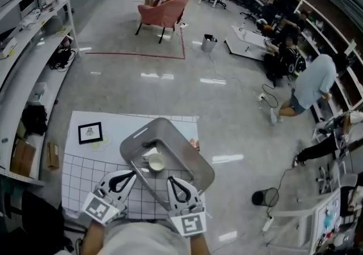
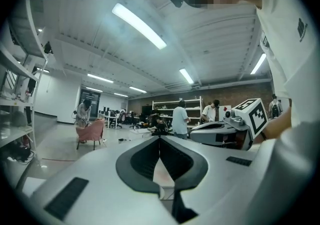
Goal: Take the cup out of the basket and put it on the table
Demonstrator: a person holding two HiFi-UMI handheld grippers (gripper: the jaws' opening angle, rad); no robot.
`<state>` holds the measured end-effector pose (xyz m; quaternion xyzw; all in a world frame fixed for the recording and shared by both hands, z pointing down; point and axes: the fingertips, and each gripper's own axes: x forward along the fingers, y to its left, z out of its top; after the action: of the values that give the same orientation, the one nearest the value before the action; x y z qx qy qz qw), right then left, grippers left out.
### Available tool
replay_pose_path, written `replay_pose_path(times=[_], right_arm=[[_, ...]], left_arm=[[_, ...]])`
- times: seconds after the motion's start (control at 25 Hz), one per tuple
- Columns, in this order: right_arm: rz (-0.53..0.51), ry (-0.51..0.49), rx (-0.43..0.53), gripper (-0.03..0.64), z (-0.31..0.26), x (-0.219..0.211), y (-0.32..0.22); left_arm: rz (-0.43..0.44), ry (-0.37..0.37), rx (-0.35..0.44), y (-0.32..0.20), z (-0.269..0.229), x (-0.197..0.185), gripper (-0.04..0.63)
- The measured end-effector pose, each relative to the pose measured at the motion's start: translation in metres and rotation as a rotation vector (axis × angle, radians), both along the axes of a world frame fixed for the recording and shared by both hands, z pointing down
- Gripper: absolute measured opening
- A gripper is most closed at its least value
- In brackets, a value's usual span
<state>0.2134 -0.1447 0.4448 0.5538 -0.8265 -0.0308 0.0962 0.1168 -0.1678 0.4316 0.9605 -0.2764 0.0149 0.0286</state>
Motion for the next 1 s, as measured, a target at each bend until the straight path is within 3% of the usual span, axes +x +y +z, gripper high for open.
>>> replay_pose_path(times=[0.44, 0.84, 0.92, 1.0], right_arm=[[-0.073, 0.102, -0.111, 0.009, 0.027, 0.017, -0.039], [-0.235, 0.277, -0.226, 0.015, 0.068, 0.013, -0.080], [-0.284, 0.294, -0.247, 0.031, 0.079, 0.009, -0.084], [-0.343, 0.326, -0.281, 0.096, 0.093, 0.003, -0.086]], left_arm=[[-0.025, -0.053, -0.030, -0.024, 0.016, 0.015, 0.009], [-0.027, -0.127, -0.040, -0.037, 0.030, 0.023, 0.009], [-0.031, -0.142, -0.046, -0.040, 0.033, 0.023, 0.009], [-0.033, -0.150, -0.049, -0.042, 0.035, 0.023, 0.009]])
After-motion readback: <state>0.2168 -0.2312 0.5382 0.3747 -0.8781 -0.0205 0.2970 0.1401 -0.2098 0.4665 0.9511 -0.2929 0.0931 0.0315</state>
